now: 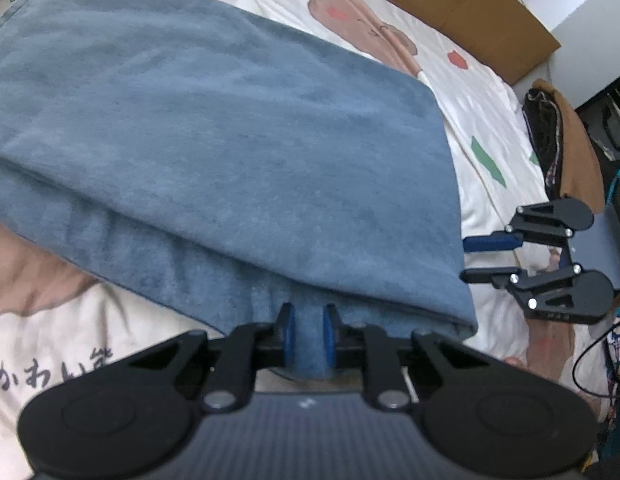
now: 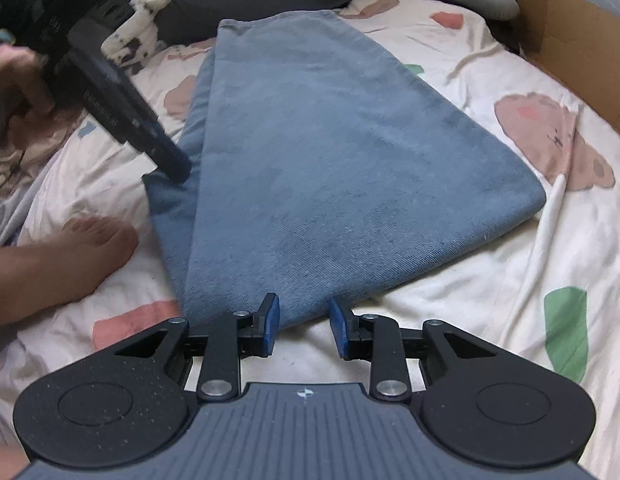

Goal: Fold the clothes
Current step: 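Grasp the jeans edge with the left gripper while the right gripper grasps the hem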

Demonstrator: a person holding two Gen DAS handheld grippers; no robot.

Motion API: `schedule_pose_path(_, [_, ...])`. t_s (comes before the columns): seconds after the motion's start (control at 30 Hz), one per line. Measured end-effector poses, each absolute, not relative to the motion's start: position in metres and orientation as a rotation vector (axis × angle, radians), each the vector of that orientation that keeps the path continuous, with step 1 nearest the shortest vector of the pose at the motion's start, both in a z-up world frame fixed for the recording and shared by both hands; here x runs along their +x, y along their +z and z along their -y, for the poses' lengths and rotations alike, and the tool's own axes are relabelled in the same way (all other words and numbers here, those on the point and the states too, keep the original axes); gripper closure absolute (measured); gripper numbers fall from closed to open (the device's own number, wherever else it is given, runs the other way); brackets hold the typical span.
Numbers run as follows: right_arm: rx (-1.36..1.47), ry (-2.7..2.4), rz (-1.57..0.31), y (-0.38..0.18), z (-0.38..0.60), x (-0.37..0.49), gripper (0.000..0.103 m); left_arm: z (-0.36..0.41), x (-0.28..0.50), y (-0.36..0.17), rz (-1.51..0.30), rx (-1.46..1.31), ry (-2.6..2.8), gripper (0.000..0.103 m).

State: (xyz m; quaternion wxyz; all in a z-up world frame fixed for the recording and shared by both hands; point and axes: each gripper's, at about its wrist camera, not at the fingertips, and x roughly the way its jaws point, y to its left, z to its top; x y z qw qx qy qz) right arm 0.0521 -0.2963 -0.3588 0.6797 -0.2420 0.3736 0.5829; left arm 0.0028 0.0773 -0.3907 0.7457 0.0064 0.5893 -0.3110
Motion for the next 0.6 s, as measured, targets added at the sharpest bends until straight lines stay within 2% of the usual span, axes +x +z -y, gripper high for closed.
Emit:
schedule_pose_path(0.3, [-0.5, 1.377, -0.842, -0.351, 0.282, 0.036, 0.073, -0.08, -0.001, -0.395, -1.329, -0.041, -0.719, 0.087])
schedule_pose_path(0.33, [-0.517, 1.383, -0.851, -0.355, 0.28, 0.034, 0.073, -0.078, -0.001, -0.399, -1.328, -0.032, -0.718, 0.089])
schedule_pose_path(0.37, [-0.539, 1.384, -0.859, -0.359, 0.278, 0.032, 0.073, -0.08, -0.002, -0.402, -1.32, -0.033, -0.716, 0.096])
schedule_pose_path(0.6, [-0.495, 1.362, -0.922, -0.361, 0.279, 0.036, 0.072, -0.083, 0.002, -0.404, -1.331, -0.055, -0.719, 0.097])
